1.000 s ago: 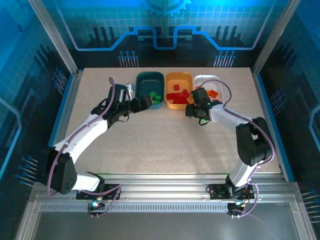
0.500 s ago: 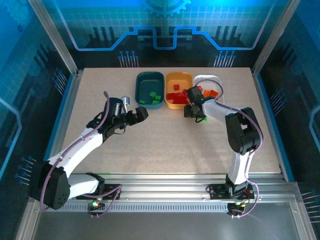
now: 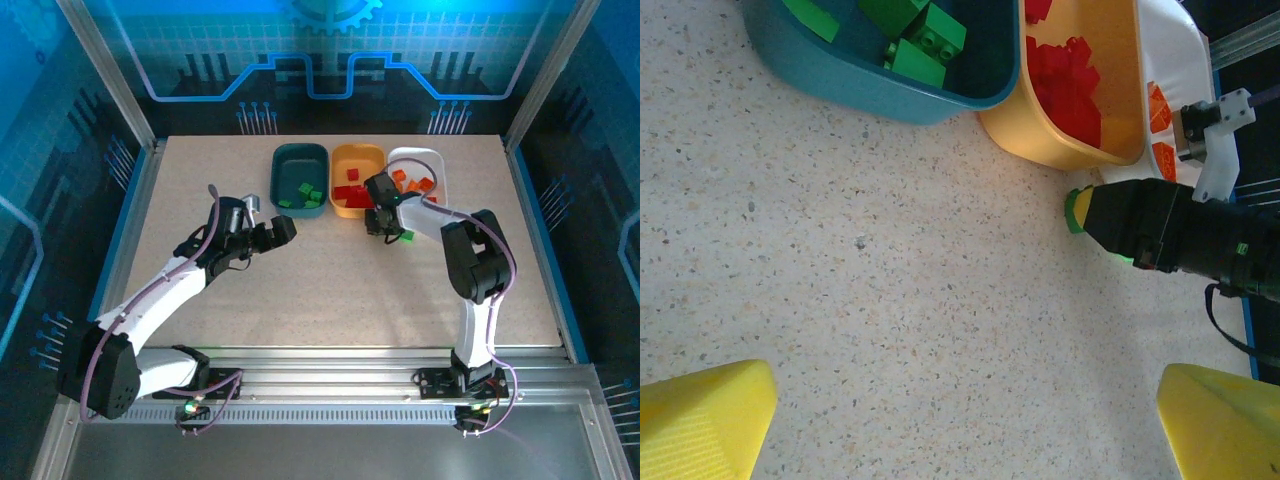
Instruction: Sort the legos into containers by color
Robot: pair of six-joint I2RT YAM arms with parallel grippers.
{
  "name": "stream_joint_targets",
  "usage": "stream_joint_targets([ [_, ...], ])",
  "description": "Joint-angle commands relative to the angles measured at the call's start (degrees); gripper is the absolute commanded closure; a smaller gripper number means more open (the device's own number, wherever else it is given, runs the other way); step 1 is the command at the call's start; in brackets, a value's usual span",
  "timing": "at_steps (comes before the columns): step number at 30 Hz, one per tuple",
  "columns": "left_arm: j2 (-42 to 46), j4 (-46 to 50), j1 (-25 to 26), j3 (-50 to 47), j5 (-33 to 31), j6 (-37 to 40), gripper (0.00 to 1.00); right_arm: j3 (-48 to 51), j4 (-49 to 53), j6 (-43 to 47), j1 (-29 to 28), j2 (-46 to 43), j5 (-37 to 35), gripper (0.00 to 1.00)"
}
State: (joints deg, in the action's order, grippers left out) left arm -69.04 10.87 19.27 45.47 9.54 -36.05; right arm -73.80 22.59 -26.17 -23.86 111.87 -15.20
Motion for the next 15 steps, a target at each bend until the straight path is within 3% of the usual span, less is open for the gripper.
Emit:
stream_joint_targets([
  [1,1.16,0.46,-0.37,0.56,1.18,0.8,0.01,3.15,0.07,-1.15,-2.59,-6.14,-1.87,0.7],
  [8,2.52,0.11,-0.37,-1.29,-0.94,-0.01,0.01,5.0,1.23,-1.44,-8.74,-17.95,-3.5,0.71],
  [15,2.12,-0.71,-0.77,-5.77,-5.5,-7.3,0.01,-12.62,0.57,0.3,-10.59,-4.3,4.02,0.71],
])
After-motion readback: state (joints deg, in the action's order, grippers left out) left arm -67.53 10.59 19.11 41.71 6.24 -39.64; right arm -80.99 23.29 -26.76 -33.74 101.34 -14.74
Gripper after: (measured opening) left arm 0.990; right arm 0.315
